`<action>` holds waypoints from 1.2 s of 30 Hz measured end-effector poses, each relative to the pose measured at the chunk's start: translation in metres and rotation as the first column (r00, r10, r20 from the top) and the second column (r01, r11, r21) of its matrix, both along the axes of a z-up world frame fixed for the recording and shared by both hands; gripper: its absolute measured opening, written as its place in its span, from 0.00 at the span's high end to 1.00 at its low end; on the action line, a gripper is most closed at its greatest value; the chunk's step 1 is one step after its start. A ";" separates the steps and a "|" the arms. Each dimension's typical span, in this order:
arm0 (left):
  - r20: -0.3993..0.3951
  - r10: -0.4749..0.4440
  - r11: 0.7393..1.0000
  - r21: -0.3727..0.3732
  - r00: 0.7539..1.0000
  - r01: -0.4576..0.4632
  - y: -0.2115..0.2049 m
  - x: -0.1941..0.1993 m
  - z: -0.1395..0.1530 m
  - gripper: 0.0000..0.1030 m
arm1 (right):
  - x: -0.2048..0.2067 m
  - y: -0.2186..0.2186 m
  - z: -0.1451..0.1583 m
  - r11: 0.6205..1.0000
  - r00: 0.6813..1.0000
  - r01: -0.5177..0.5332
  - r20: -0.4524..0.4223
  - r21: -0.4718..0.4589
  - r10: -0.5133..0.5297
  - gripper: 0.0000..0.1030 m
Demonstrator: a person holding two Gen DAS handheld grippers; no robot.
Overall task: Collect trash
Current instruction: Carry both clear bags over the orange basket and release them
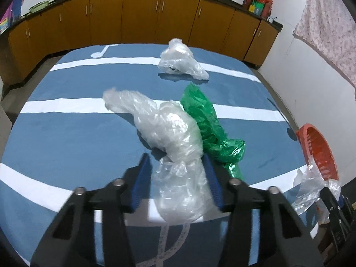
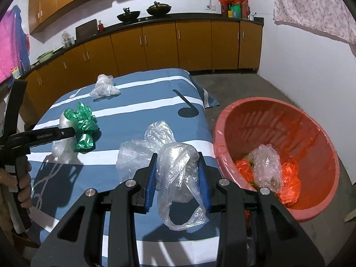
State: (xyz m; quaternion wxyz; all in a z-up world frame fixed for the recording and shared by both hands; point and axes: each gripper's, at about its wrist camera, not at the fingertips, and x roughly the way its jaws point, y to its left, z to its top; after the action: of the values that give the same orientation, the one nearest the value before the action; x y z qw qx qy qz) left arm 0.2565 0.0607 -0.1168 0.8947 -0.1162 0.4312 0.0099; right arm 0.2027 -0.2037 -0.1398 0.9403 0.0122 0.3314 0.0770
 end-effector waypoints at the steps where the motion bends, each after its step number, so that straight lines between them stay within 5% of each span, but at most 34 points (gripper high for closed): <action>1: -0.006 0.002 1.000 -0.002 1.000 -0.002 0.001 0.001 -0.001 0.64 | 0.000 -0.001 0.000 1.000 1.000 0.001 0.000 -0.001 -0.001 0.67; 5: 0.005 0.006 1.000 0.014 1.000 -0.006 0.008 -0.007 0.001 0.75 | -0.001 -0.003 0.005 1.000 1.000 0.005 0.008 -0.003 -0.005 0.67; 17: 0.090 -0.015 0.998 0.059 0.996 0.009 0.031 -0.051 0.039 0.77 | -0.016 -0.010 0.027 0.999 0.997 0.035 0.063 0.007 -0.035 0.67; 36: 0.215 -0.291 0.956 0.107 0.932 0.274 -0.068 -0.090 0.094 0.77 | -0.049 -0.061 0.053 0.979 0.970 0.204 0.134 0.010 -0.203 0.67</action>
State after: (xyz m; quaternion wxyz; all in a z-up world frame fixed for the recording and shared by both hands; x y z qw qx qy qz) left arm 0.1664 -0.0071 -0.0227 0.9341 -0.0197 0.3372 -0.1159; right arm 0.1539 -0.2643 -0.0869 0.9634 0.0391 0.2646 -0.0198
